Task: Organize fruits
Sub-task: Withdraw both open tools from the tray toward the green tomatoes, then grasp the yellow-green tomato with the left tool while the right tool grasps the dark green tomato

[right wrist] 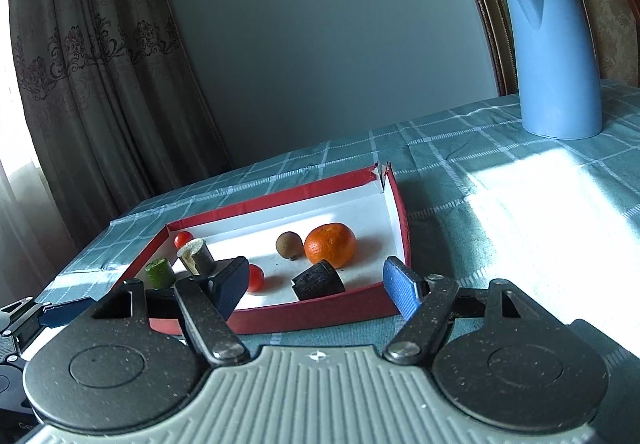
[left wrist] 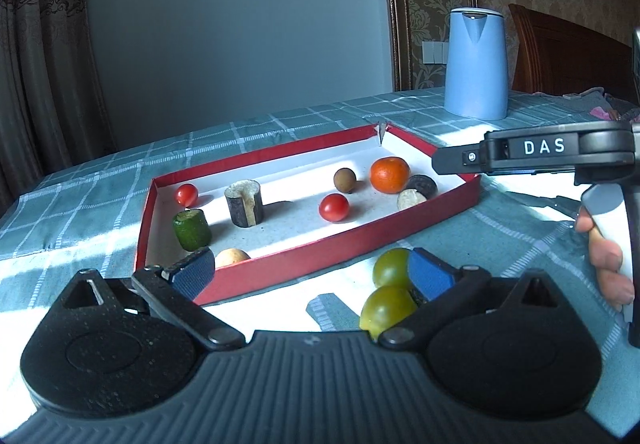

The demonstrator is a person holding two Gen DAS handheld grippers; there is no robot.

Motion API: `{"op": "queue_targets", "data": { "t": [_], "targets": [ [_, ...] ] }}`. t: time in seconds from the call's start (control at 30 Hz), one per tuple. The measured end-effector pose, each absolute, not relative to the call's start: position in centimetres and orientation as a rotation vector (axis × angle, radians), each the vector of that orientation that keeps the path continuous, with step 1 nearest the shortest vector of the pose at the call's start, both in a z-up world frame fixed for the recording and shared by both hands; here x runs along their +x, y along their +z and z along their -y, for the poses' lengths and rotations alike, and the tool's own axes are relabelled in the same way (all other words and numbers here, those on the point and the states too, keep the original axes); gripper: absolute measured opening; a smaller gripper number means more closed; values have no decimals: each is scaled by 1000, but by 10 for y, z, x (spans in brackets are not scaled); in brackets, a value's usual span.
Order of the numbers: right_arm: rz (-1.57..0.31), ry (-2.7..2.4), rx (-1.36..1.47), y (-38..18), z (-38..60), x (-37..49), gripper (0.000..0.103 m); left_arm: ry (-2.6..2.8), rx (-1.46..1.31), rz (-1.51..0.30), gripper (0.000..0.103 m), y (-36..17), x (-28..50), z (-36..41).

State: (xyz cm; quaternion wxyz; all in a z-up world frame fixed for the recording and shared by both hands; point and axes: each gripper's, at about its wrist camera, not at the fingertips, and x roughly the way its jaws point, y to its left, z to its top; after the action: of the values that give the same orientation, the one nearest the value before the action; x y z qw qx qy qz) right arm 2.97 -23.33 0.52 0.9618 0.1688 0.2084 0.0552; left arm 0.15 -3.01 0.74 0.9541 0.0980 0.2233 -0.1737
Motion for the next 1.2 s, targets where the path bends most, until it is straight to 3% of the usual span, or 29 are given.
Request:
{"op": "queue_targets", "data": {
  "t": [0.17, 0.27, 0.47, 1.2],
  "targets": [
    [-429, 115, 294, 4, 225, 28, 73, -403, 299, -510, 94, -5, 2, 49],
    [-429, 117, 299, 5, 225, 27, 73, -407, 340, -535, 81, -12, 3, 56],
    [-449, 127, 279, 2, 221, 29, 73, -485, 316, -586, 34, -15, 6, 56],
    [-528, 330, 51, -8, 171, 22, 73, -262, 183, -516, 31, 6, 7, 5]
  ]
}}
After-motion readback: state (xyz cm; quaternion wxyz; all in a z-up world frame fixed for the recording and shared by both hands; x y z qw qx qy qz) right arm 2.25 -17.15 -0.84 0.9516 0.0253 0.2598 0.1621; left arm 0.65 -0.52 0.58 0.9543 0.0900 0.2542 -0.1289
